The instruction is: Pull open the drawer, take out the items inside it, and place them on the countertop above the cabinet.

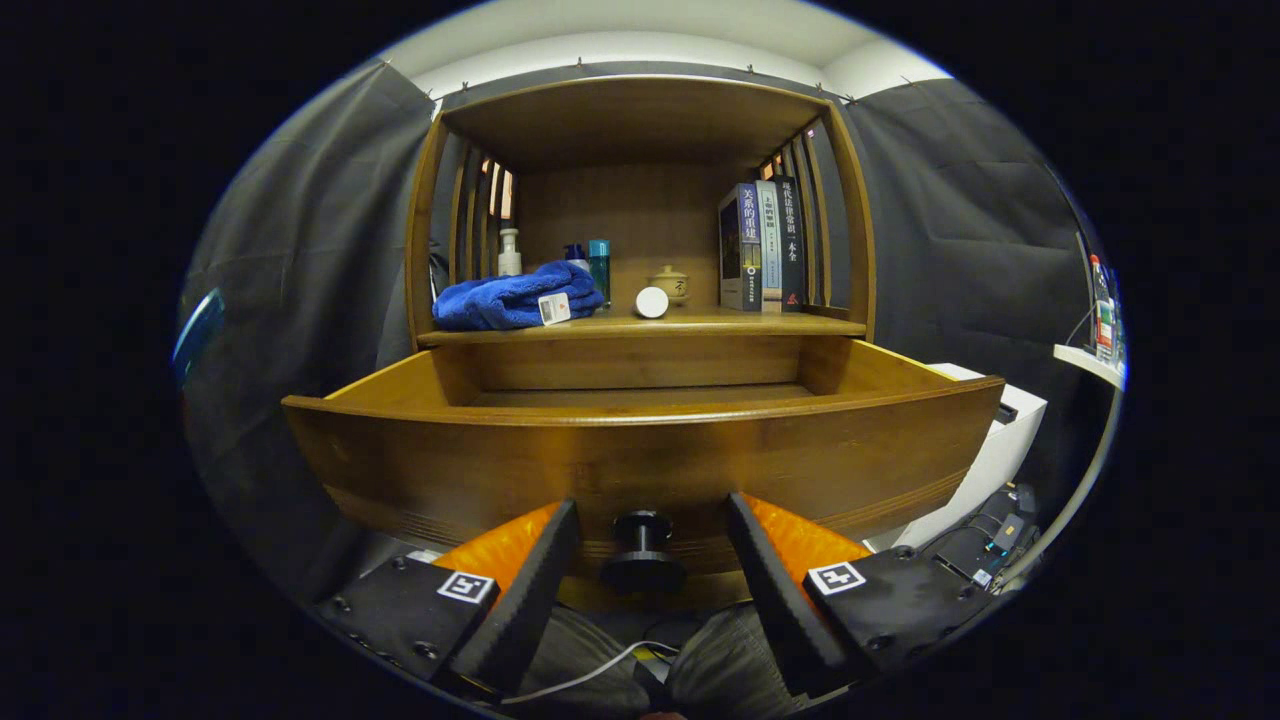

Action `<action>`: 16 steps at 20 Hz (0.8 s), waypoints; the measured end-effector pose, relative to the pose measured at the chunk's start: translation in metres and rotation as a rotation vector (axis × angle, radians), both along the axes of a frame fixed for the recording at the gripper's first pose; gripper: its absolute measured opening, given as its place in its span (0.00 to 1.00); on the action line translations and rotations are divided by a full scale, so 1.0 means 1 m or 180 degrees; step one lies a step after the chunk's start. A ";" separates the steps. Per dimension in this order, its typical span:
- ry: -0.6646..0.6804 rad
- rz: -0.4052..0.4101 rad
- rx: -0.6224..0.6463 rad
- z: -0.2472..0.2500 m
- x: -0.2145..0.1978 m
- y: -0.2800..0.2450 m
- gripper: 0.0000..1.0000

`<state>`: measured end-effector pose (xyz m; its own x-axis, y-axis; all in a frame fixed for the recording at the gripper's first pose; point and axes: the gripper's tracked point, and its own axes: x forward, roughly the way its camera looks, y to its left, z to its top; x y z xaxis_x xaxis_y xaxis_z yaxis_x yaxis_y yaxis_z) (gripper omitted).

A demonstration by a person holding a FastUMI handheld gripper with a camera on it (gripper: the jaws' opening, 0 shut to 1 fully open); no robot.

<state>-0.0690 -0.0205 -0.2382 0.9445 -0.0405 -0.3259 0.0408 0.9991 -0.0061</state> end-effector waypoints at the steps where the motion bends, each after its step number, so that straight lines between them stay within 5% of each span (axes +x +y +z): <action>1: -0.0002 0.0005 -0.0003 0.000 0.005 0.000 0.98; 16: -0.0007 -0.0011 -0.0054 0.002 0.091 0.004 0.99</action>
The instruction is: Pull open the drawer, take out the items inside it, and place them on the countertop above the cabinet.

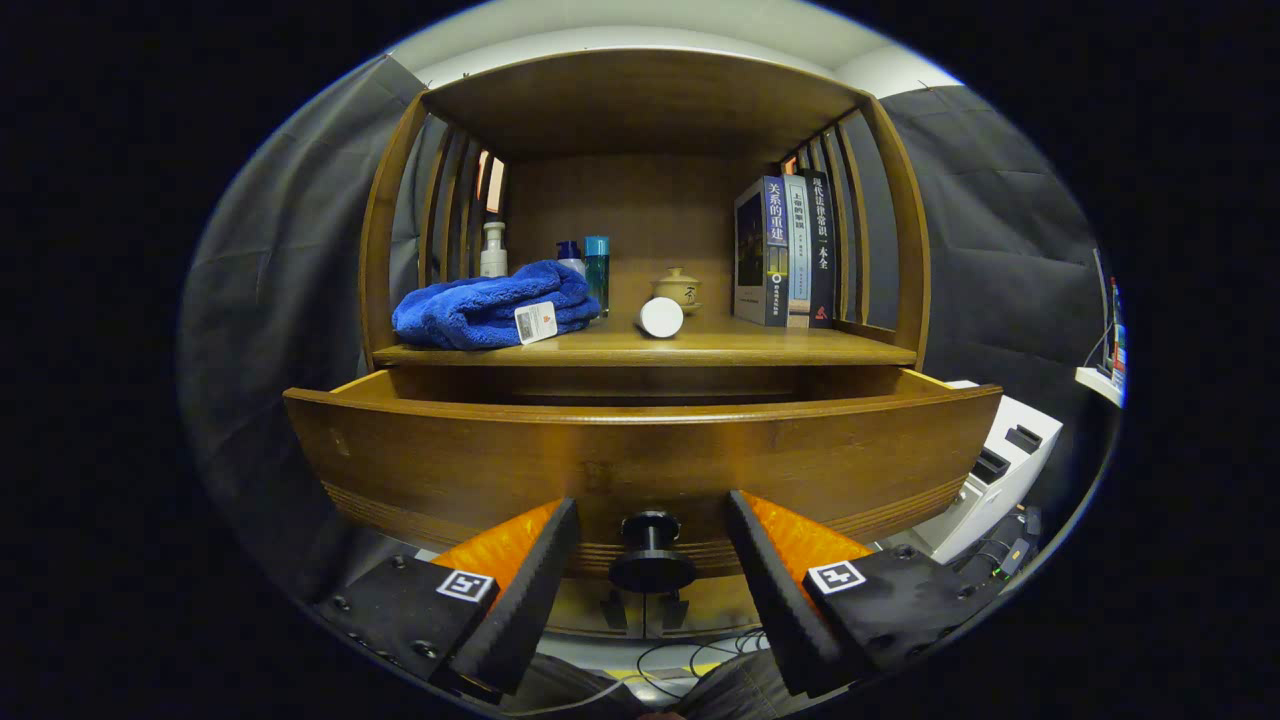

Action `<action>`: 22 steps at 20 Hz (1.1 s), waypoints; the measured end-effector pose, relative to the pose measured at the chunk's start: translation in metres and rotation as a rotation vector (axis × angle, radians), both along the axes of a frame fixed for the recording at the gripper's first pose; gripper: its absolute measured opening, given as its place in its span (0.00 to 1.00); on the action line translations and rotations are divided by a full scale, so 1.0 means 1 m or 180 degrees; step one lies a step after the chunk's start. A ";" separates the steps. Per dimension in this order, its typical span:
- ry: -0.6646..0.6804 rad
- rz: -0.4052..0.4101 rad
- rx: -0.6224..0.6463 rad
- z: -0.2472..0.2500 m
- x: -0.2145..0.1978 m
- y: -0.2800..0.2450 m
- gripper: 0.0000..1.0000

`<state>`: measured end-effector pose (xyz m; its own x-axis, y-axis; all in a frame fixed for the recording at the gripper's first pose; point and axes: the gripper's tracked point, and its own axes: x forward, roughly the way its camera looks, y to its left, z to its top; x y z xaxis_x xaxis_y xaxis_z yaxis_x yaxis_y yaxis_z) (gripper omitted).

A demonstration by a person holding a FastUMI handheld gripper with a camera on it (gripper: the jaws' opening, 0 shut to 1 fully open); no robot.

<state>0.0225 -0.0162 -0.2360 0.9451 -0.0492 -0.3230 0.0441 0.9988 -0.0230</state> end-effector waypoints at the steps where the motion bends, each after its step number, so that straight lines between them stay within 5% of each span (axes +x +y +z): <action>1: -0.0007 -0.0004 0.0006 -0.001 0.004 0.001 0.99; 22: -0.0031 -0.0011 -0.0113 -0.011 0.058 0.003 0.99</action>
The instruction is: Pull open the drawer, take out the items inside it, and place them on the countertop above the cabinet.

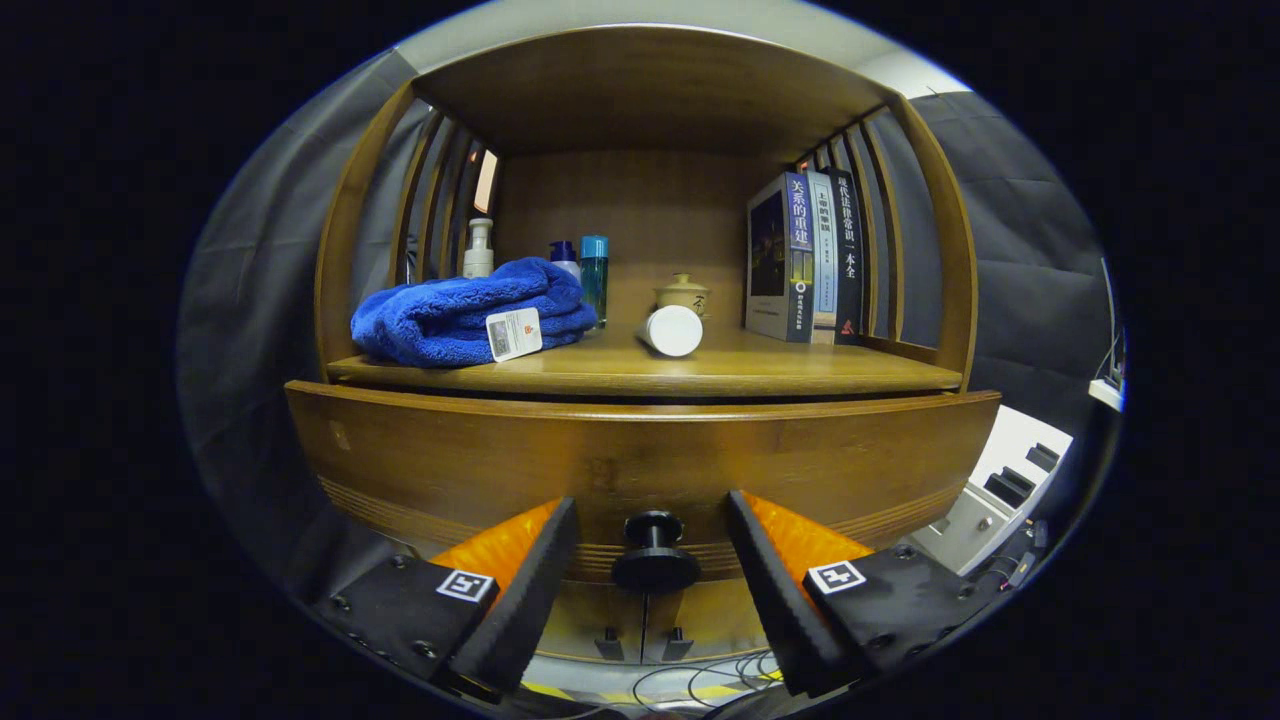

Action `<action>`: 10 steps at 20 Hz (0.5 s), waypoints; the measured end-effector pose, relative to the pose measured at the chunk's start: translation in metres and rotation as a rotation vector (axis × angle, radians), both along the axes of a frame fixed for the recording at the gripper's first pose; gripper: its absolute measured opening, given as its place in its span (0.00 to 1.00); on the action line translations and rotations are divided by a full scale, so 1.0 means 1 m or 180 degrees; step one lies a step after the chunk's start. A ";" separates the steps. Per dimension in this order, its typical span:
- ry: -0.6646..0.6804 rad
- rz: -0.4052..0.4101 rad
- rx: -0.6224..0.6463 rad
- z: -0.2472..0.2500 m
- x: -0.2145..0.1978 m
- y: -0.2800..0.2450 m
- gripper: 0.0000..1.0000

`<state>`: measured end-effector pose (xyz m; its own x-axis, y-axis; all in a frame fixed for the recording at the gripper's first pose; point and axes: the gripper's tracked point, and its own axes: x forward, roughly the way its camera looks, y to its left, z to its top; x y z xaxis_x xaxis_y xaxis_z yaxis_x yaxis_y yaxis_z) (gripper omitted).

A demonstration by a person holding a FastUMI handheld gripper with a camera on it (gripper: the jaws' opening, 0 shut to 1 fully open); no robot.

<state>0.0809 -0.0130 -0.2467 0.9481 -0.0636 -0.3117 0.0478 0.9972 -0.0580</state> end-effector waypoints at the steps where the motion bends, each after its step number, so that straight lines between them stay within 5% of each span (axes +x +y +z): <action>1: 0.0000 -0.0003 0.0002 0.000 0.002 -0.001 0.99; 10: -0.0043 0.0005 -0.0014 -0.002 0.030 -0.001 0.98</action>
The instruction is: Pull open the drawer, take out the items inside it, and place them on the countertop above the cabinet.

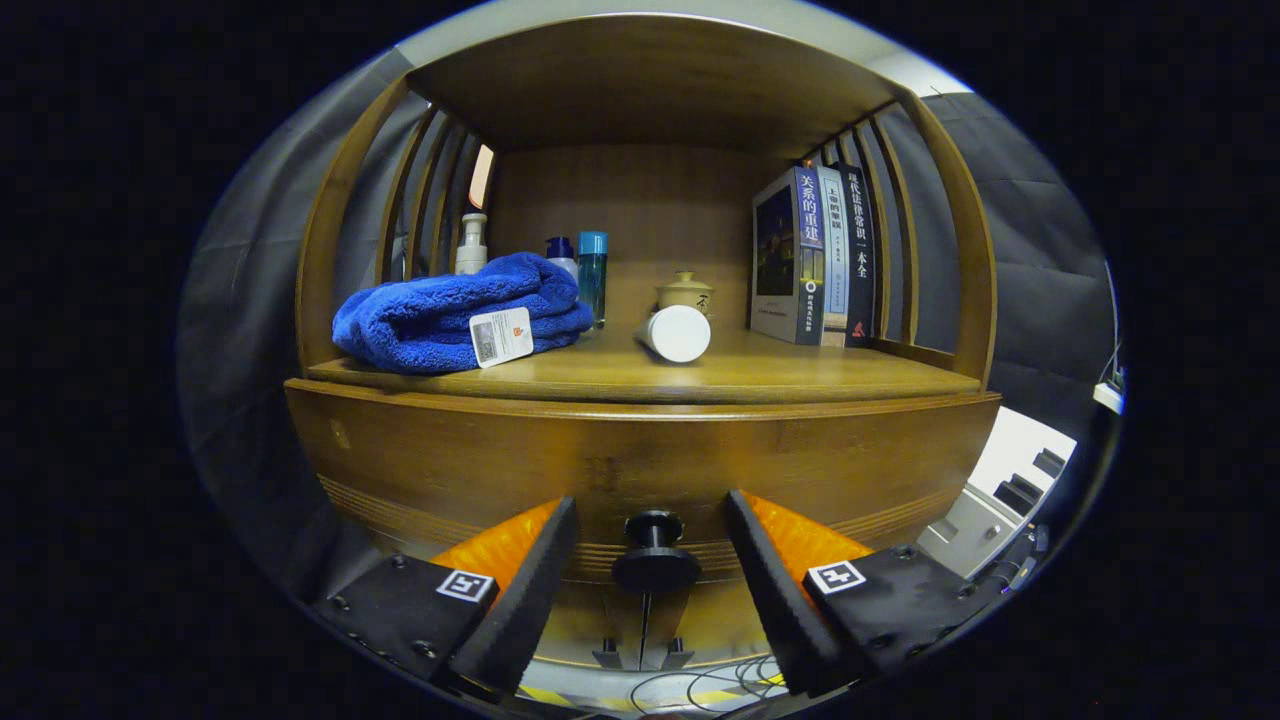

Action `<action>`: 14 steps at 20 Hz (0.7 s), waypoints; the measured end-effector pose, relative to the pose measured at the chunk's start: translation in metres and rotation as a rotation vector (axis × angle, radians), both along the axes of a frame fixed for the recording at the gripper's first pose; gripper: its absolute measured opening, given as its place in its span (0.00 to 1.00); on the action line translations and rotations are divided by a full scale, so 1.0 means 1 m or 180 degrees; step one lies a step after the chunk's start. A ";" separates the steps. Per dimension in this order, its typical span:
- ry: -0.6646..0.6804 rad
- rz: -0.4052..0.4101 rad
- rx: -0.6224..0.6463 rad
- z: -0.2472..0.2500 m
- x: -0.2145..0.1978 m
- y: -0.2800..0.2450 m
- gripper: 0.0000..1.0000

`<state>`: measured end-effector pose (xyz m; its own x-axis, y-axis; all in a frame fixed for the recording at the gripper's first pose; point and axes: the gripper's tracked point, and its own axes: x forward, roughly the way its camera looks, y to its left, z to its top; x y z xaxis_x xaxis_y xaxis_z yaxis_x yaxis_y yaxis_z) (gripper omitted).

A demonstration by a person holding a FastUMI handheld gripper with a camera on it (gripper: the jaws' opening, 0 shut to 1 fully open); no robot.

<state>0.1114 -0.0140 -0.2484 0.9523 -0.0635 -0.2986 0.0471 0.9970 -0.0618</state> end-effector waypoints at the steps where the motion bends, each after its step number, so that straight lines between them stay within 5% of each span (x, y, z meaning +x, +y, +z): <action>1: -0.0010 0.0000 -0.0002 0.000 0.002 0.000 0.98; 14: -0.0146 0.0172 0.0014 0.022 -0.010 0.024 0.98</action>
<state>0.1017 0.0098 -0.2259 0.9669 -0.0103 -0.2548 -0.0042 0.9984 -0.0564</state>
